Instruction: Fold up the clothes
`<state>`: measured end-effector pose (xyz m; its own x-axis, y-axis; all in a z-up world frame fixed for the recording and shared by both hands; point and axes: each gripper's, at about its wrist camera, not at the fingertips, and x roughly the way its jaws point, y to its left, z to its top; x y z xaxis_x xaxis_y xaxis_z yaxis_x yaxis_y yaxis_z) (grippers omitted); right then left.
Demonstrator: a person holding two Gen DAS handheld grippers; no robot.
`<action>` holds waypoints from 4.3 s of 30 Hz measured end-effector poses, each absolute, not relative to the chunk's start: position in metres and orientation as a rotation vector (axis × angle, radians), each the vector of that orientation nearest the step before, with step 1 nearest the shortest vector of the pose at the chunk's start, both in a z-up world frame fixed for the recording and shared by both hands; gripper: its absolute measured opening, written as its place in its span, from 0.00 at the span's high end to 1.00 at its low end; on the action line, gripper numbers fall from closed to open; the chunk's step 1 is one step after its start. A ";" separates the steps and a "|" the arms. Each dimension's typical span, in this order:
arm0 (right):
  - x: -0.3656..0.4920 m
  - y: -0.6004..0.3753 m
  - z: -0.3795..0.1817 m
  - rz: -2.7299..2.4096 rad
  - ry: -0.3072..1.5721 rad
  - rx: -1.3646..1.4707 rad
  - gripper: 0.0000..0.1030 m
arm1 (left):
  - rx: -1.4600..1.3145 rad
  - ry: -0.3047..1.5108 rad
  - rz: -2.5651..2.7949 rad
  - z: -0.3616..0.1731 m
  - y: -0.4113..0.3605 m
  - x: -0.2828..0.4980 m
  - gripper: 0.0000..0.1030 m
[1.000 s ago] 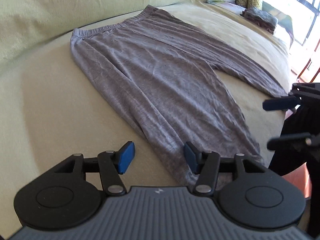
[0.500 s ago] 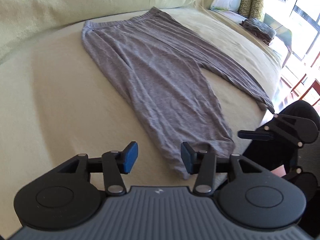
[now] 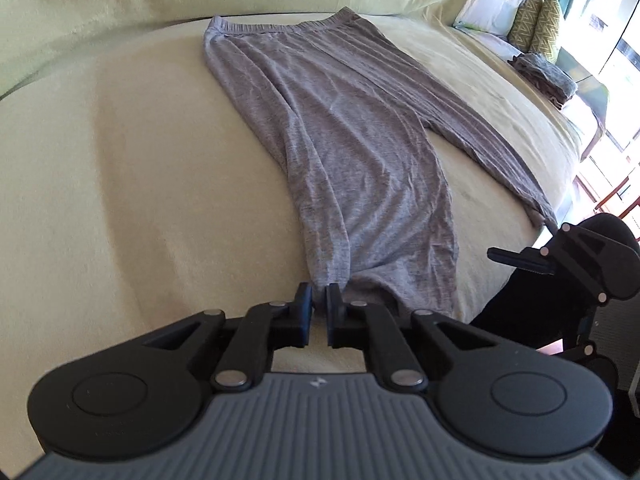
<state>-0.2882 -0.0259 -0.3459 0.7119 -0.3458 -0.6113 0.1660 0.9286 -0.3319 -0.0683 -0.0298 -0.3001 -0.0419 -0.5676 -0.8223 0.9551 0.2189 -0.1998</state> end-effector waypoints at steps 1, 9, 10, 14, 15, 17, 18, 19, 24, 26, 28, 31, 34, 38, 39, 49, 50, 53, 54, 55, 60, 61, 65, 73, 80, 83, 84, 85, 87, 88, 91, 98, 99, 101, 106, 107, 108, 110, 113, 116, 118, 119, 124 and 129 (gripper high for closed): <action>-0.287 -0.027 -0.344 -0.288 0.723 -0.238 0.43 | 0.518 0.965 -1.327 -0.298 -0.029 -0.071 0.92; -0.291 -0.078 -0.348 -0.272 0.623 0.424 0.48 | 0.596 0.915 -1.335 -0.305 -0.032 -0.082 0.66; -0.293 -0.084 -0.352 -0.262 0.597 0.522 0.53 | 0.602 0.914 -1.337 -0.307 -0.033 -0.081 0.66; -0.297 -0.089 -0.365 -0.266 0.536 0.695 0.55 | 0.596 0.914 -1.350 -0.311 -0.032 -0.070 0.66; -0.298 -0.089 -0.367 -0.271 0.523 0.717 0.55 | 0.588 0.917 -1.355 -0.311 -0.030 -0.067 0.66; -0.301 -0.093 -0.372 -0.279 0.492 0.780 0.57 | 0.586 0.913 -1.365 -0.311 -0.029 -0.064 0.66; -0.302 -0.095 -0.374 -0.284 0.482 0.812 0.69 | 0.586 0.911 -1.370 -0.311 -0.029 -0.063 0.66; -0.304 -0.099 -0.378 -0.290 0.479 0.850 0.90 | 0.586 0.912 -1.375 -0.311 -0.029 -0.061 0.66; -0.314 -0.107 -0.383 -0.299 0.488 0.936 0.96 | 0.598 0.926 -1.406 -0.315 -0.033 -0.063 0.66; -0.320 -0.106 -0.374 -0.311 0.506 0.907 0.96 | 0.617 0.930 -1.421 -0.317 -0.036 -0.067 0.66; -0.325 -0.106 -0.366 -0.325 0.525 0.876 0.96 | 0.628 0.943 -1.437 -0.320 -0.040 -0.071 0.66; -0.334 -0.105 -0.357 -0.352 0.551 0.836 0.96 | 0.630 0.958 -1.470 -0.323 -0.043 -0.079 0.61; -0.343 -0.104 -0.353 -0.390 0.572 0.813 0.97 | 0.630 0.958 -1.485 -0.322 -0.043 -0.085 0.58; -0.346 -0.107 -0.353 -0.402 0.576 0.799 0.97 | 0.641 0.957 -1.466 -0.325 -0.043 -0.087 0.85; -0.346 -0.106 -0.353 -0.401 0.578 0.798 0.97 | 0.640 0.943 -1.463 -0.323 -0.041 -0.088 0.86; -0.345 -0.102 -0.348 -0.376 0.592 0.753 0.97 | 0.709 0.809 -1.481 -0.307 -0.052 -0.114 0.46; -0.345 -0.102 -0.347 -0.377 0.590 0.751 0.97 | 0.718 0.810 -1.482 -0.311 -0.056 -0.114 0.47; -0.347 -0.104 -0.345 -0.385 0.603 0.718 0.97 | 0.698 0.883 -1.462 -0.322 -0.063 -0.110 0.90; -0.347 -0.105 -0.345 -0.389 0.608 0.707 0.97 | 0.684 0.900 -1.458 -0.322 -0.059 -0.107 0.91; -0.348 -0.105 -0.344 -0.393 0.613 0.698 0.97 | 0.674 0.910 -1.460 -0.321 -0.051 -0.102 0.91; -0.354 -0.115 -0.345 -0.419 0.626 0.695 0.97 | 0.700 0.926 -1.363 -0.312 -0.020 -0.090 0.93; -0.354 -0.116 -0.346 -0.417 0.631 0.697 0.97 | 0.703 0.940 -1.350 -0.311 -0.014 -0.087 0.93; -0.349 -0.112 -0.351 -0.409 0.667 0.669 0.97 | 0.678 0.950 -1.325 -0.305 -0.010 -0.080 0.86; -0.358 -0.121 -0.355 -0.475 0.702 0.657 1.00 | 0.552 0.981 -1.353 -0.312 -0.067 -0.079 0.53; -0.357 -0.127 -0.352 -0.396 0.587 0.708 0.91 | 0.380 1.055 -1.332 -0.320 -0.091 -0.050 0.53; -0.346 -0.127 -0.350 -0.372 0.549 0.711 0.83 | 0.357 1.032 -1.264 -0.319 -0.099 -0.028 0.53; -0.342 -0.128 -0.349 -0.367 0.541 0.706 0.81 | 0.360 1.023 -1.250 -0.318 -0.103 -0.023 0.53; -0.337 -0.129 -0.349 -0.366 0.542 0.697 0.78 | 0.362 1.020 -1.243 -0.319 -0.109 -0.019 0.53; -0.327 -0.133 -0.351 -0.367 0.546 0.682 0.74 | 0.377 1.015 -1.246 -0.321 -0.119 -0.011 0.54; -0.323 -0.136 -0.352 -0.374 0.548 0.683 0.74 | 0.389 1.010 -1.256 -0.323 -0.124 -0.009 0.54; -0.317 -0.144 -0.357 -0.384 0.534 0.712 0.75 | 0.437 0.972 -1.287 -0.326 -0.135 -0.010 0.61; -0.313 -0.150 -0.361 -0.365 0.562 0.708 0.91 | 0.546 0.869 -1.195 -0.324 -0.121 0.012 1.00; -0.315 -0.152 -0.362 -0.375 0.563 0.721 0.93 | 0.488 0.906 -1.190 -0.324 -0.114 0.023 1.00; -0.318 -0.156 -0.365 -0.377 0.557 0.754 0.95 | 0.418 0.944 -1.189 -0.323 -0.103 0.035 1.00; -0.315 -0.151 -0.362 -0.376 0.555 0.735 0.84 | 0.368 0.981 -1.310 -0.318 -0.107 0.010 0.66; -0.314 -0.149 -0.362 -0.377 0.556 0.726 0.83 | 0.376 0.984 -1.331 -0.319 -0.111 0.003 0.60; -0.313 -0.147 -0.361 -0.378 0.559 0.714 0.80 | 0.388 0.987 -1.351 -0.320 -0.116 -0.003 0.57; -0.310 -0.144 -0.360 -0.378 0.568 0.687 0.78 | 0.437 0.976 -1.356 -0.324 -0.127 -0.015 0.58; -0.306 -0.142 -0.357 -0.378 0.589 0.642 0.77 | 0.511 0.912 -1.340 -0.323 -0.130 -0.026 1.00; -0.304 -0.146 -0.358 -0.364 0.598 0.648 0.95 | 0.488 0.927 -1.328 -0.320 -0.120 -0.012 1.00; -0.307 -0.152 -0.361 -0.357 0.596 0.693 0.98 | 0.458 0.951 -1.297 -0.321 -0.110 0.005 1.00; -0.310 -0.155 -0.361 -0.369 0.587 0.711 0.99 | 0.445 0.962 -1.290 -0.321 -0.106 0.009 1.00; -0.314 -0.152 -0.362 -0.400 0.595 0.695 0.98 | 0.458 0.955 -1.264 -0.324 -0.096 0.012 1.00; -0.319 -0.148 -0.358 -0.424 0.585 0.698 0.82 | 0.409 0.969 -1.265 -0.313 -0.073 0.007 0.64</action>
<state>-0.3194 -0.1478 -0.3579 0.7603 -0.1684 -0.6274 0.5435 0.6939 0.4723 0.0069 -0.0726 -0.3129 -0.0081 -0.6091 -0.7930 0.9241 0.2984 -0.2387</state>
